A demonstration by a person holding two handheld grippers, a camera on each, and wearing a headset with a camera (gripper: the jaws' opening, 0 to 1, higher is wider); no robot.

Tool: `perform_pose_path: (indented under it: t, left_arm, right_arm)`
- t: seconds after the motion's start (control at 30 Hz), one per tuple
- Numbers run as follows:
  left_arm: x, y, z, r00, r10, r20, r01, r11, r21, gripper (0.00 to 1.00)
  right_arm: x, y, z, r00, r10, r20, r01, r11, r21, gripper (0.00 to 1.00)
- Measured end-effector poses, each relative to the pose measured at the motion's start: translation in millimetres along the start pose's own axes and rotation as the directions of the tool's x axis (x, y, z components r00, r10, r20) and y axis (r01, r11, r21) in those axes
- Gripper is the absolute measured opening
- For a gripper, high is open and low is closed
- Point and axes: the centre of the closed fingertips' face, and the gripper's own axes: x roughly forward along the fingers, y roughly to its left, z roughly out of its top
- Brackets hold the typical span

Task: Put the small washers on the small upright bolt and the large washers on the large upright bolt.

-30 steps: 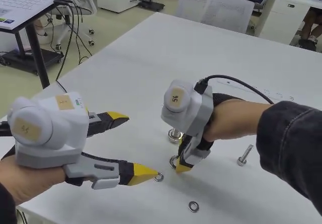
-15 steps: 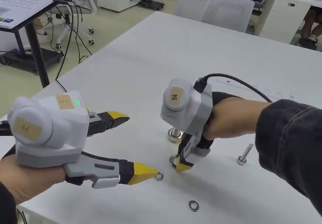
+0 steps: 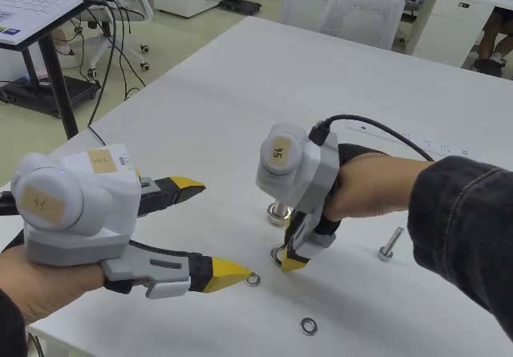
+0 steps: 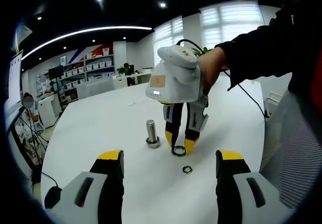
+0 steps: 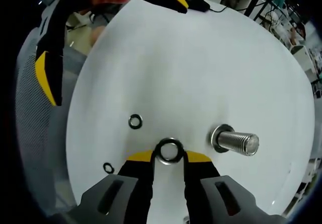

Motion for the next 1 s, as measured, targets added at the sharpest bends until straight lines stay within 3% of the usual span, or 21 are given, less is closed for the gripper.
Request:
perform_pose_path:
  t: [1.0]
  left_arm:
    - [3.6, -2.8, 3.0, 0.9999, -0.010, 0.013, 0.010, 1.000, 0.001, 0.74]
  right_arm:
    - [-46.1, -7.7, -10.6, 0.9987, -0.050, 0.012, 0.050, 0.998, 0.025, 0.23]
